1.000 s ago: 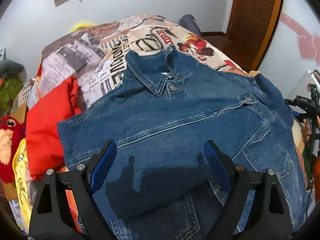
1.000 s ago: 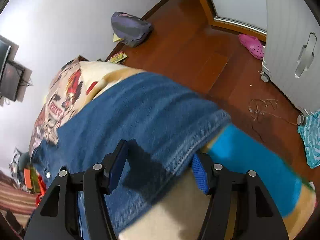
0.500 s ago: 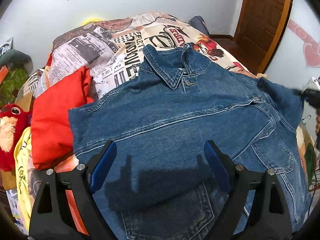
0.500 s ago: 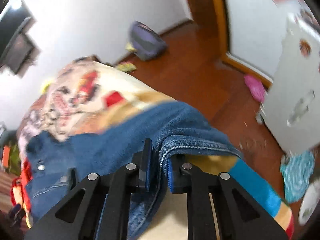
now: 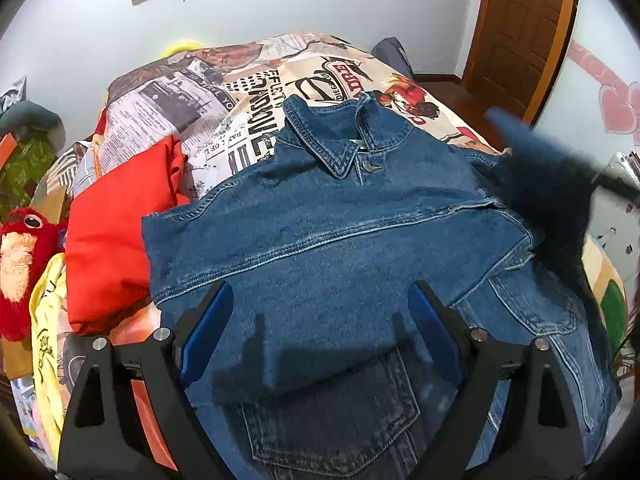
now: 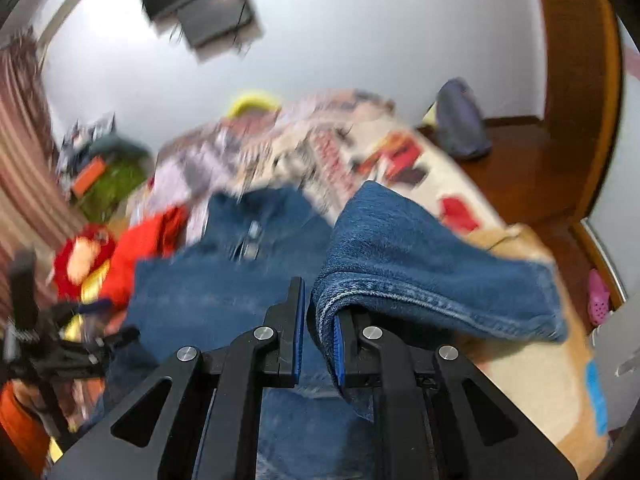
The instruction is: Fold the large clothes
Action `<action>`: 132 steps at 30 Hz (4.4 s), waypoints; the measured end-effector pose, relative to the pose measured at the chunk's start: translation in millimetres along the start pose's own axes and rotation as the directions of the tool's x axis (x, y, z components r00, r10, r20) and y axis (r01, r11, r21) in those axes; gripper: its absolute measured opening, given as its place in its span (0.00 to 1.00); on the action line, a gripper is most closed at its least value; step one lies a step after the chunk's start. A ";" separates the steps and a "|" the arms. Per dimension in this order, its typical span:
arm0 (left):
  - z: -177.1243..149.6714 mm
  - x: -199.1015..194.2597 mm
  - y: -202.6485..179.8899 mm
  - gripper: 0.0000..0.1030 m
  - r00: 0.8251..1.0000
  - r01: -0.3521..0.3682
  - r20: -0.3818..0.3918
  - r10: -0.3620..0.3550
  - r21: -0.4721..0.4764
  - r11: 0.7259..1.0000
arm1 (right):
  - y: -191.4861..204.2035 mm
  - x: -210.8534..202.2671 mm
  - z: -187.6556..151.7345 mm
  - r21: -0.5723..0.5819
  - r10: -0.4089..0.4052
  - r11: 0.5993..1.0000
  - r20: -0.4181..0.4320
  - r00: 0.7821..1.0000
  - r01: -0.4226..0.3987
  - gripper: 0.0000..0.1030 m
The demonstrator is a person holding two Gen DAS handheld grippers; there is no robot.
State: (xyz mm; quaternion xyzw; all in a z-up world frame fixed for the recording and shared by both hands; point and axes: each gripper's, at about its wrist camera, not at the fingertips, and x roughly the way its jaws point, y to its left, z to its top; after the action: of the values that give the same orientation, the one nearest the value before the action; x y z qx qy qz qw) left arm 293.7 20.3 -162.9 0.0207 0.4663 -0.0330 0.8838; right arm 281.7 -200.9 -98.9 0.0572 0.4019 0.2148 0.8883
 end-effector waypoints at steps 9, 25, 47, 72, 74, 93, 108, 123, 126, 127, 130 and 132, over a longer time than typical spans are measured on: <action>4.4 -14.8 -13.8 0.86 1.000 0.012 0.019 -0.014 0.078 0.997 | 13.7 49.2 -42.6 -0.096 -0.062 0.995 -0.247 0.967 0.039 0.29; 78.5 -31.6 -173.2 0.87 0.971 0.192 0.057 -0.232 0.389 0.901 | -67.7 -73.8 -41.0 0.052 -0.288 0.956 -0.001 0.957 0.288 0.59; 68.3 127.1 -325.4 0.49 0.974 0.212 -0.185 -0.131 0.541 0.814 | -155.1 -83.2 -85.8 0.288 -0.346 0.885 -0.116 0.931 0.365 0.59; 84.7 -28.3 -57.1 0.07 0.986 0.097 0.118 -0.119 0.172 0.980 | -66.2 -14.7 -11.0 0.093 -0.142 0.985 -0.061 0.988 0.148 0.63; 64.5 -18.6 -36.5 0.05 0.993 0.081 0.079 -0.092 0.129 0.988 | -56.0 9.7 -14.6 0.059 -0.122 0.990 -0.124 0.985 0.131 0.63; -58.3 25.9 81.0 0.38 0.986 0.147 -0.031 -0.164 -0.309 0.940 | -44.8 65.3 -48.6 0.021 -0.136 0.989 -0.282 0.950 0.148 0.72; -103.5 11.8 156.8 0.32 0.993 0.052 -0.064 -0.104 -0.548 0.835 | -44.2 65.5 -49.3 0.032 -0.151 0.986 -0.284 0.947 0.166 0.73; 17.8 -13.9 105.5 0.44 0.998 0.057 0.035 -0.050 -0.230 0.972 | -29.5 32.1 -2.5 -0.036 -0.178 0.984 -0.165 0.970 0.175 0.73; 44.4 -11.7 93.0 0.53 0.997 0.075 0.049 -0.068 -0.172 0.982 | -26.7 28.1 21.1 -0.048 -0.164 0.986 -0.119 0.979 0.159 0.73; 53.7 -9.0 88.4 0.57 0.996 0.079 0.050 -0.072 -0.154 0.985 | -24.9 29.0 26.8 -0.052 -0.163 0.986 -0.109 0.981 0.158 0.73; 78.0 2.4 74.6 0.61 0.996 0.083 0.047 -0.079 -0.103 0.991 | -19.8 38.3 46.1 -0.067 -0.159 0.986 -0.090 0.983 0.153 0.73; 89.8 13.0 66.7 0.65 0.996 0.086 0.036 -0.084 -0.076 0.993 | -17.2 48.2 56.6 -0.075 -0.154 0.986 -0.089 0.984 0.148 0.73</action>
State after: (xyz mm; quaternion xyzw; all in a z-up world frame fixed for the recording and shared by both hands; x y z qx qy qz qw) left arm 380.0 80.3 -122.6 -0.0340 0.4532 -0.0528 0.8892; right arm 357.4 -191.7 -98.9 -0.0140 0.4391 0.1629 0.8834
